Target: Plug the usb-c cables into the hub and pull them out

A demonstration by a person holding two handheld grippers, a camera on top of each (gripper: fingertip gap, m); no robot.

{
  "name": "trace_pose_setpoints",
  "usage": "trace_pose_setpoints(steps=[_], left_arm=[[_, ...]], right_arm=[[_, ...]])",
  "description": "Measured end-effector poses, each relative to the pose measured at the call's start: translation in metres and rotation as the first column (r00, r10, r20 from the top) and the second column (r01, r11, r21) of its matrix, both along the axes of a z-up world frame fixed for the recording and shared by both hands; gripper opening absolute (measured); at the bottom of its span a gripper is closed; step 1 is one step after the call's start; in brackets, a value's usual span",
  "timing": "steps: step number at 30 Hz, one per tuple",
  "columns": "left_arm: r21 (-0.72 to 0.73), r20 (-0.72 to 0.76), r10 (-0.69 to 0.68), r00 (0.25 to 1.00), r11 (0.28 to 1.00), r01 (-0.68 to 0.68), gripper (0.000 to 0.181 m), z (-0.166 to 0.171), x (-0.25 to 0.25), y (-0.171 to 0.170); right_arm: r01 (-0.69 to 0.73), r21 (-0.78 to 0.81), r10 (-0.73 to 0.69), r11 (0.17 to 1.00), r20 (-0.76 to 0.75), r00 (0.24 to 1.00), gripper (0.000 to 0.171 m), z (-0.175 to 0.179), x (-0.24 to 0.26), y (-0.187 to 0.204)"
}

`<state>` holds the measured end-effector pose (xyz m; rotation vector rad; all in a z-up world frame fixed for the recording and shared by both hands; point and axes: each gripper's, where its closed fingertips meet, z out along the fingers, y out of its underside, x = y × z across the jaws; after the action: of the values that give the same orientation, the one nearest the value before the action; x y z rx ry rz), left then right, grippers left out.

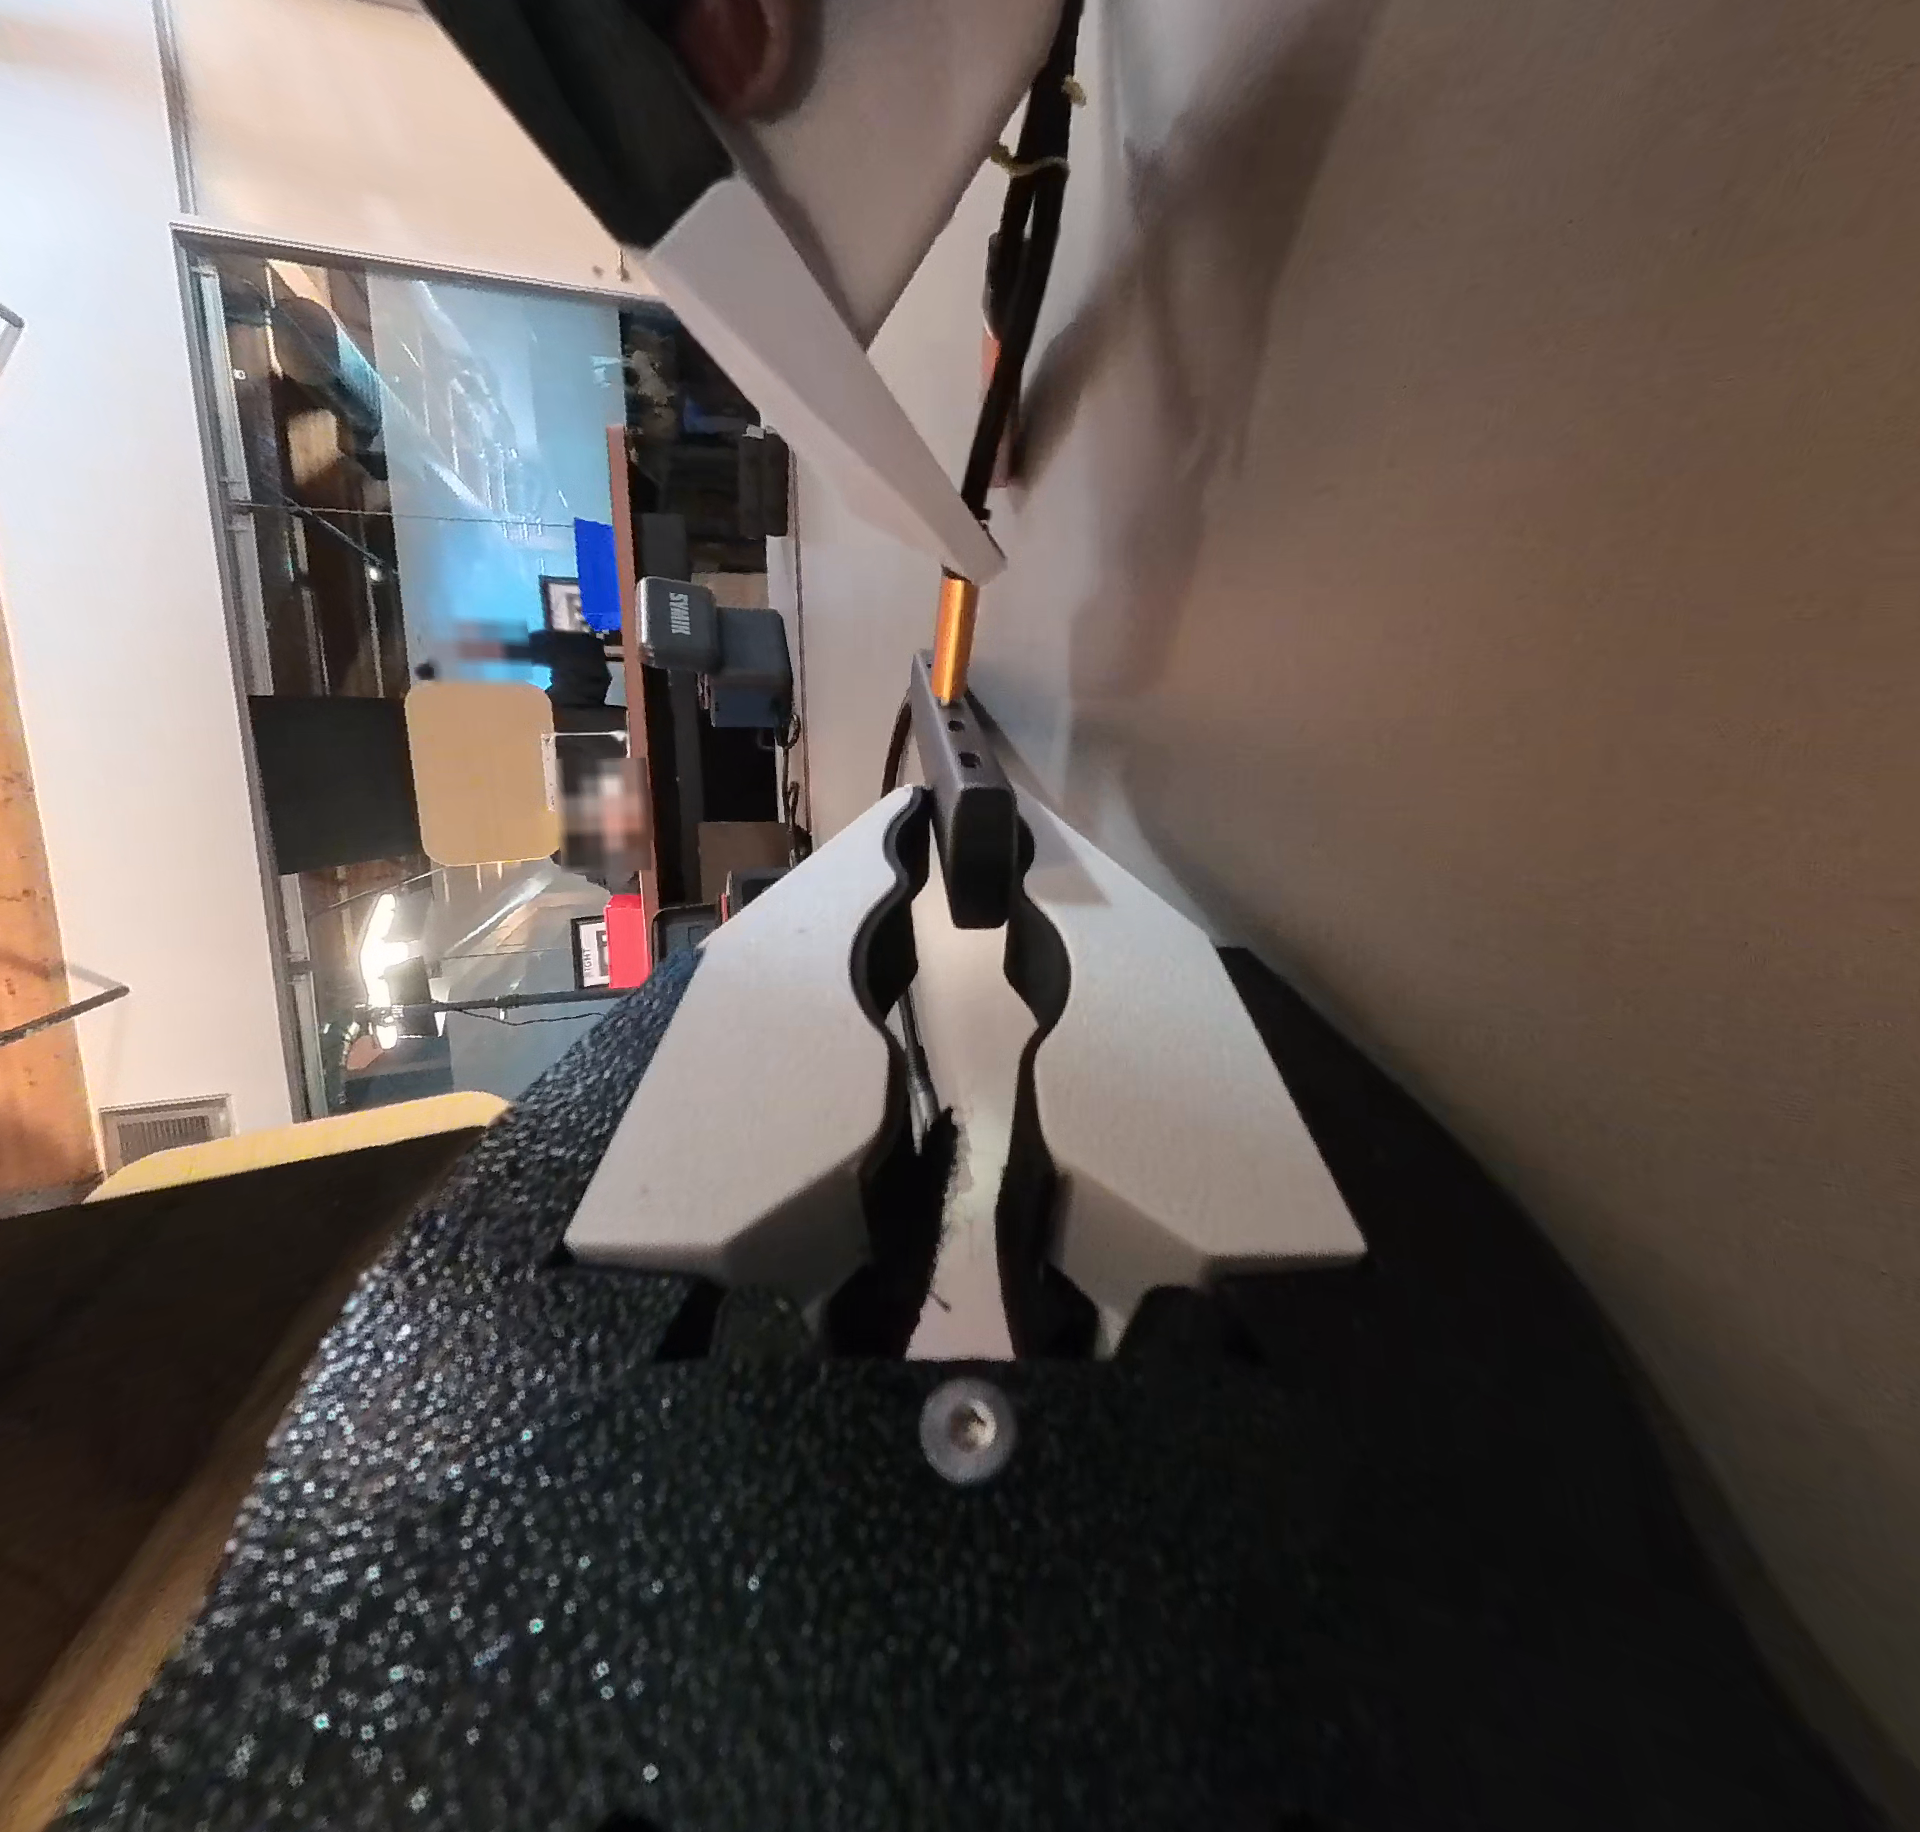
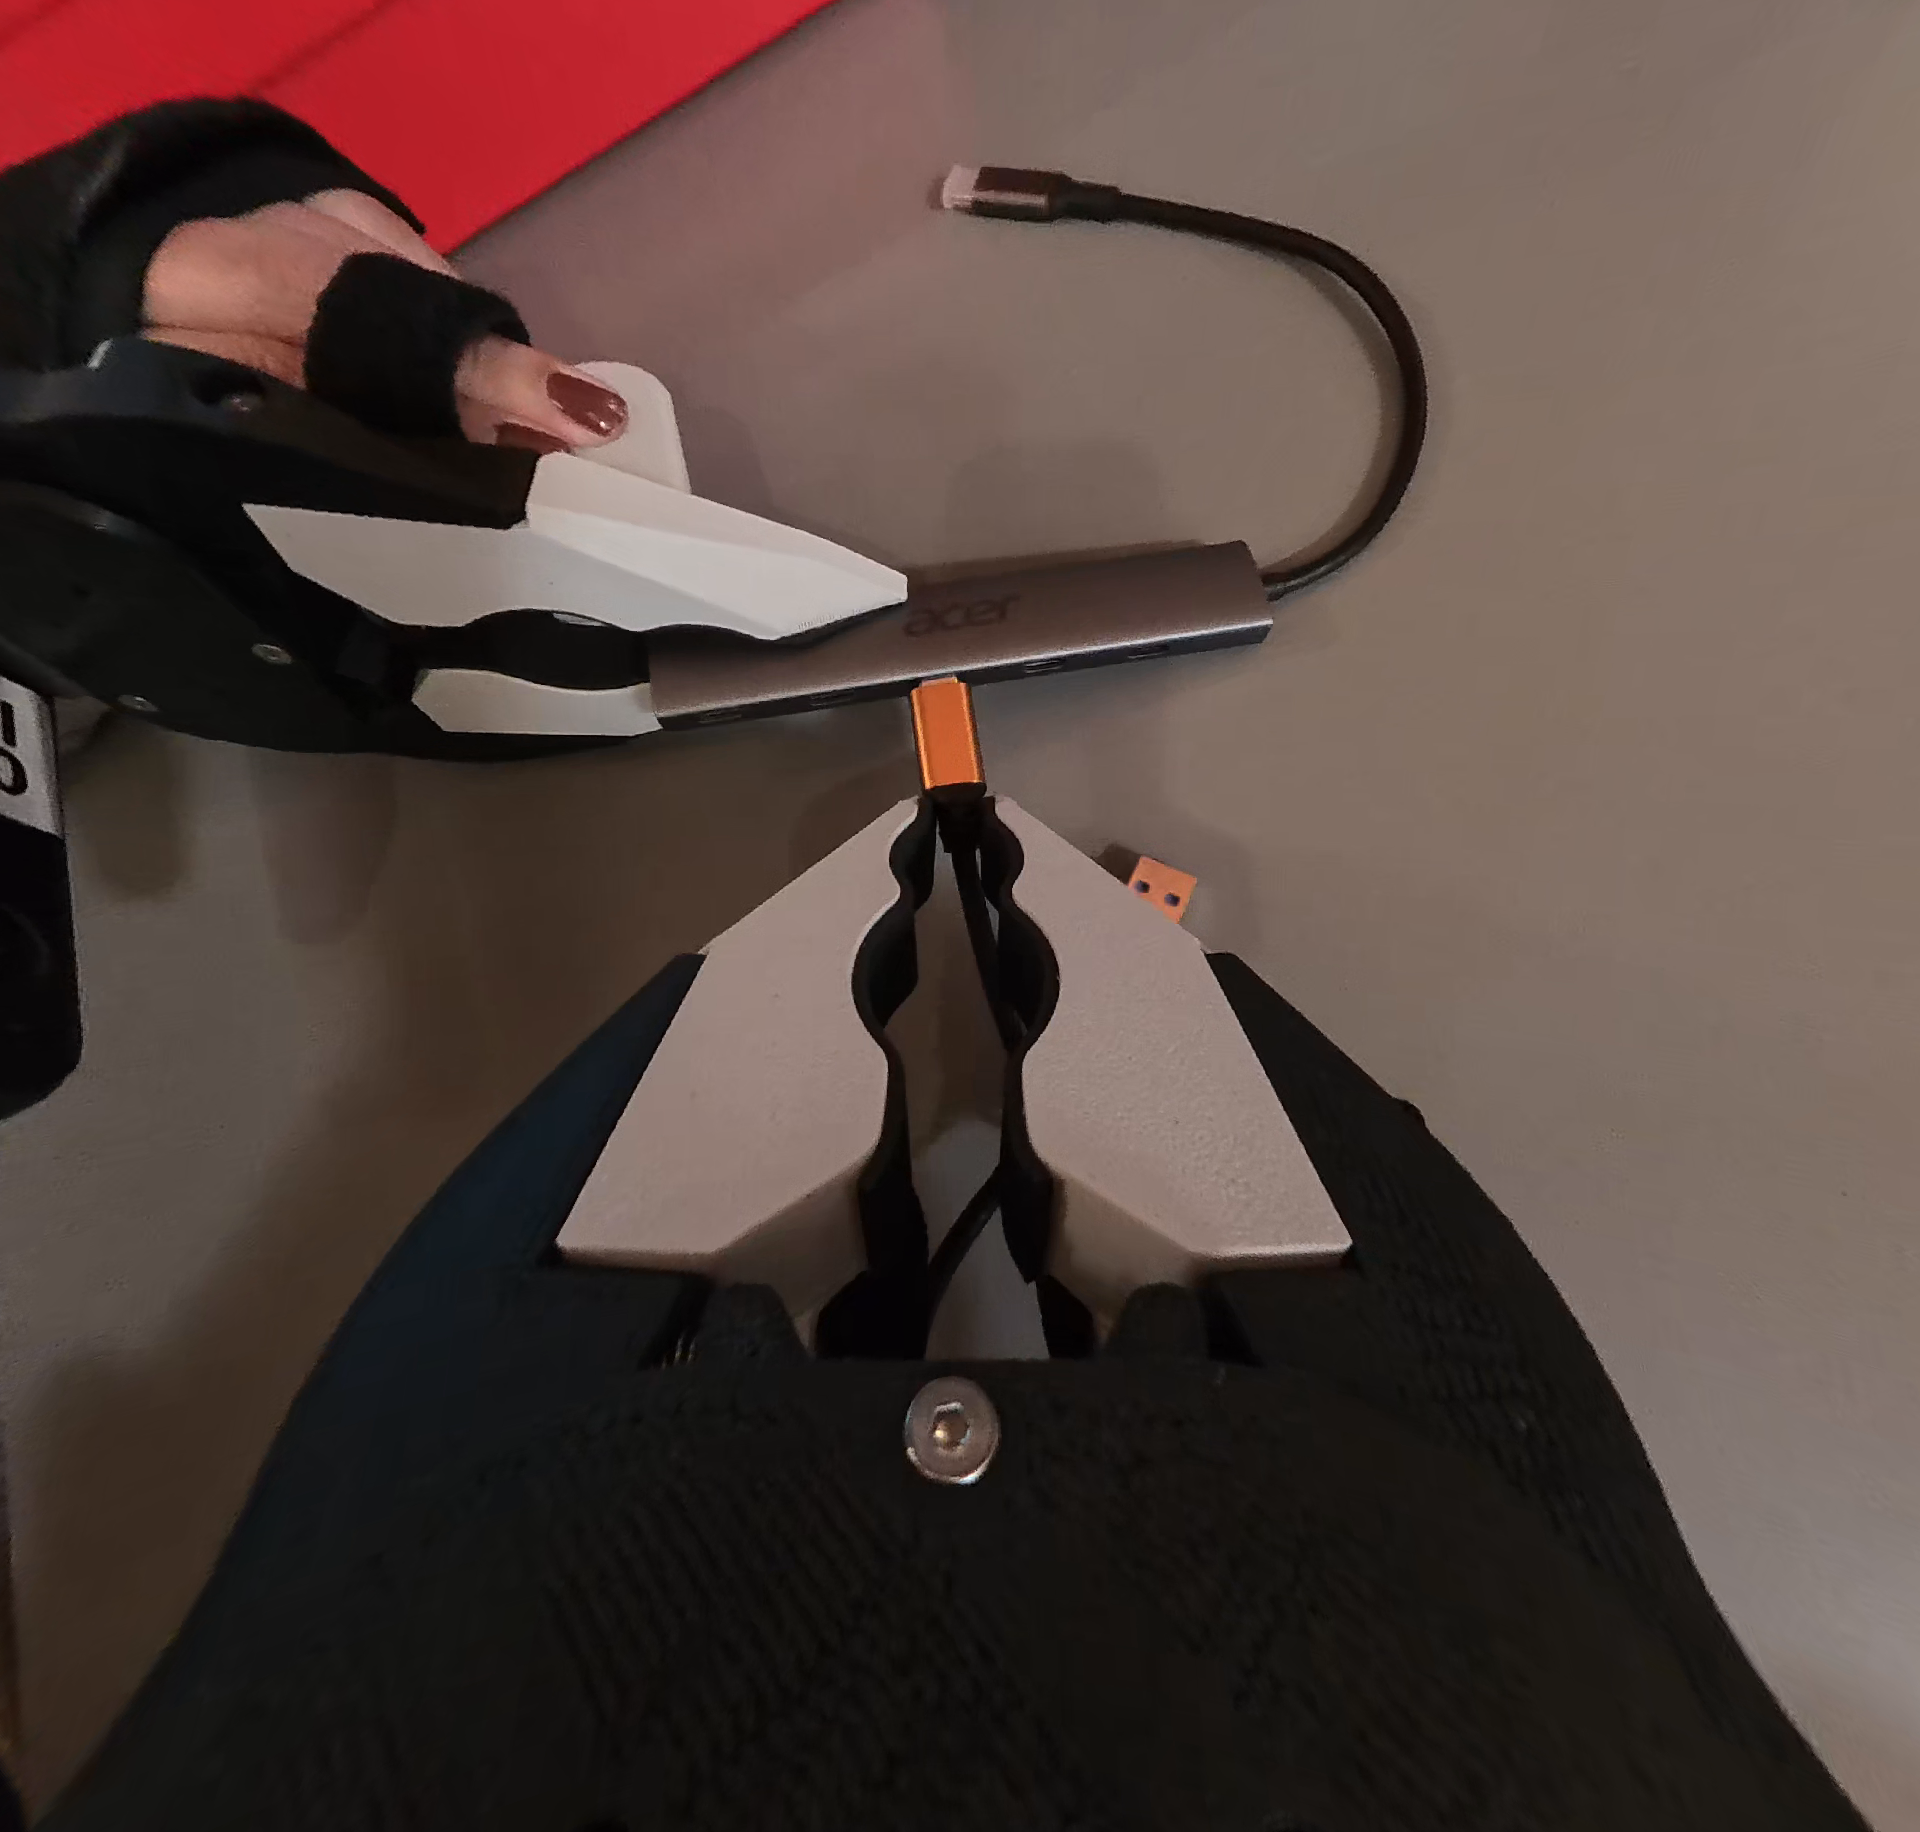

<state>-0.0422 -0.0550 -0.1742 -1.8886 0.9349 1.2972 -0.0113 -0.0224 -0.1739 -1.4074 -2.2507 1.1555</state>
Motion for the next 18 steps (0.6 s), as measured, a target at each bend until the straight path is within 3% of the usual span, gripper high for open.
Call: trace_pose_setpoints(steps=[13, 18], left_arm=[[-0.002, -0.02, 0.017, 1.0, 1.0, -0.017, 0.009, 0.001, -0.005, 0.001], [0.02, 0.047, 0.045, 0.998, 0.999, -0.046, 0.01, 0.001, -0.011, 0.002]], right_arm=[[0.023, 0.065, -0.02, 0.998, -0.043, 0.999, 0.007, 0.0, -0.005, 0.001], [0.043, 0.049, -0.039, 0.998, -0.072, 0.997, 0.007, 0.003, -0.009, 0.003]])
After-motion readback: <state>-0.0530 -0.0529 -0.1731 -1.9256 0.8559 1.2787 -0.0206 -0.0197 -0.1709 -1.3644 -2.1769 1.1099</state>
